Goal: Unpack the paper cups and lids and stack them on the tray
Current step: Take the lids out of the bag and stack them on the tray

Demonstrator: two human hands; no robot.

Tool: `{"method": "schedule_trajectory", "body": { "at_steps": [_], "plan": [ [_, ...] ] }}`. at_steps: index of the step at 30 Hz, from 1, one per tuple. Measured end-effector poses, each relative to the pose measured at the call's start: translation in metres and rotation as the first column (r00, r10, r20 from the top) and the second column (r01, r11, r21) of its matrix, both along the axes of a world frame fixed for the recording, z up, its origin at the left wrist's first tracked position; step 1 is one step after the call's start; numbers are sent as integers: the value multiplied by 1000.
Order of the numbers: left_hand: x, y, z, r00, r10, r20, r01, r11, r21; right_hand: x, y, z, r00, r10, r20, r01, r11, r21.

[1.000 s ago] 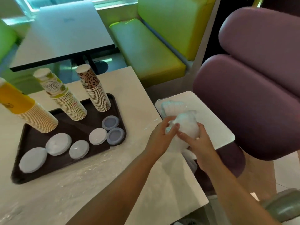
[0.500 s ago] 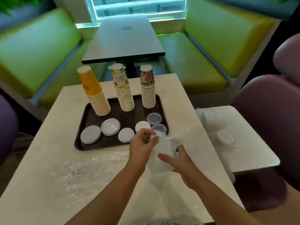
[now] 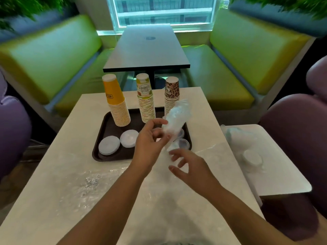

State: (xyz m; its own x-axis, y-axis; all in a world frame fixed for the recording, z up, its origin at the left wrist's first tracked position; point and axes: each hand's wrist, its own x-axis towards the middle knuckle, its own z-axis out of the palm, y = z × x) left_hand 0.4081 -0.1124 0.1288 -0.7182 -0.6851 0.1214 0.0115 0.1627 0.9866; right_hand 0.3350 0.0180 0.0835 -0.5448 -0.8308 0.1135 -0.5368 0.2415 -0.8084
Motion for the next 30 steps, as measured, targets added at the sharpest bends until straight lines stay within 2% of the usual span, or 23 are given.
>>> {"method": "schedule_trajectory", "body": {
  "at_steps": [2, 5, 7, 9, 11, 15, 17, 20, 22, 26, 27, 30],
  "plan": [
    [1, -3, 1, 1000, 22, -14, -22, 999, 31, 7, 1, -4, 999, 29, 39, -26, 997, -68],
    [3, -2, 2, 1000, -4, -3, 4, 999, 51, 7, -1, -5, 994, -108, 34, 112, 981, -160],
    [5, 1, 3, 1000, -31, -1, 31, 998, 59, 2, -4, -5, 989, -140, -47, 134, 984, -119],
    [5, 3, 4, 999, -47, 0, 47, 996, 75, -2, -6, -7, 984, -96, -151, 89, 995, -48],
    [6, 5, 4, 999, -43, -1, 43, 996, 81, -1, -5, -8, 983, -49, -174, 44, 998, -34],
    [10, 4, -2, 999, 31, 24, -31, 1000, 2, 5, 2, -5, 1000, -3, 3, 3, 999, -45],
    [13, 4, -4, 999, 33, 27, -32, 999, -36, 4, 1, 1, 989, -45, 138, 57, 994, -89],
    [20, 6, -5, 995, -45, 94, 53, 995, -85, 0, -3, 11, 877, -72, 476, 178, 967, -182],
    [26, 8, -8, 982, -103, 160, 124, 983, -132, -2, -5, 16, 809, -26, 587, 173, 965, -196],
    [33, 1, -14, 969, -72, 237, 130, 962, -240, 1, -10, 21, 788, 36, 614, 138, 963, -232],
    [35, 1, -12, 969, -65, 238, 111, 976, -186, 4, -11, 20, 800, 41, 599, 132, 962, -241],
    [35, 2, -9, 967, -153, 205, 131, 984, 117, 13, -15, 16, 863, 67, 501, 61, 970, -235]
  ]
}}
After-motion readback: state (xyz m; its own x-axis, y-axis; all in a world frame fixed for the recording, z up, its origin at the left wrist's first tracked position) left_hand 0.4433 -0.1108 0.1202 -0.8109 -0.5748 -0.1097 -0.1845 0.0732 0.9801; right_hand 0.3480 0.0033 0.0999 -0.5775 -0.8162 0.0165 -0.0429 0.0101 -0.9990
